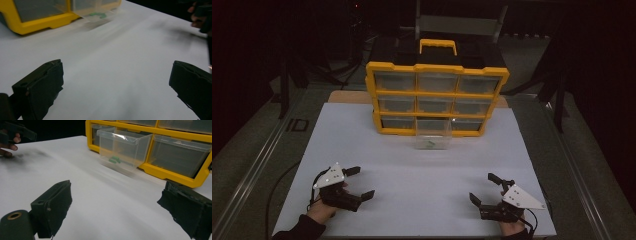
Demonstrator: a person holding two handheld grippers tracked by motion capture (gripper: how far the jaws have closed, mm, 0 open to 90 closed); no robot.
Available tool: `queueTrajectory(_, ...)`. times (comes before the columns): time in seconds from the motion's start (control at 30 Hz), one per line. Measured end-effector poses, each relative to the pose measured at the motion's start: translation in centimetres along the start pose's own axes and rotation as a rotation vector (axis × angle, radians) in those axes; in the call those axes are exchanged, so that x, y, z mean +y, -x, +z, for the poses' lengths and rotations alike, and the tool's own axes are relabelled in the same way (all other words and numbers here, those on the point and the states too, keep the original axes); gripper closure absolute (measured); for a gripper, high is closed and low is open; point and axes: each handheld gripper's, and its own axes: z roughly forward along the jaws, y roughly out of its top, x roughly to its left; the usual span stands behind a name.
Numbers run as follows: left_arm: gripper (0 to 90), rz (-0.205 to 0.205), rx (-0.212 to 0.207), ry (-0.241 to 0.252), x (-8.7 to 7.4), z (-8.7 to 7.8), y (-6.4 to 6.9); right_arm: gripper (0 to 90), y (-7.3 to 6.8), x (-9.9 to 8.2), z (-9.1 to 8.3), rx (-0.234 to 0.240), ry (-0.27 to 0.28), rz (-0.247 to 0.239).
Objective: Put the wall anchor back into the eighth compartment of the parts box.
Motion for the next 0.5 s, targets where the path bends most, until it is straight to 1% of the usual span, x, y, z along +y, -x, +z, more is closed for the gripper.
queueTrajectory(0.07, 0.0, 0.004, 0.017, 0.002, -0.06, 0.1, 0.04, 8.9, -0.01, -0.03, 0.06, 0.002, -0.002, -0.002)
queueTrajectory(0.13, 0.0, 0.023, 0.037, -0.001, -0.09, 0.23, 0.19, 8.9, -0.04, -0.03, 0.08, 0.005, -0.004, -0.001)
queueTrajectory(0.3, 0.0, 0.042, 0.046, 0.002, -0.09, 0.4, 0.46, 8.9, -0.01, -0.05, 0.12, 0.007, -0.002, -0.002)
queueTrajectory(0.47, 0.0, 0.036, 0.061, 0.021, -0.16, 0.27, 0.34, 8.9, -0.01, -0.11, 0.2, 0.008, -0.011, 0.003)
queueTrajectory(0.5, 0.0, 0.03, 0.061, 0.024, -0.17, 0.24, 0.3, 8.9, -0.02, -0.12, 0.22, 0.008, -0.013, 0.003)
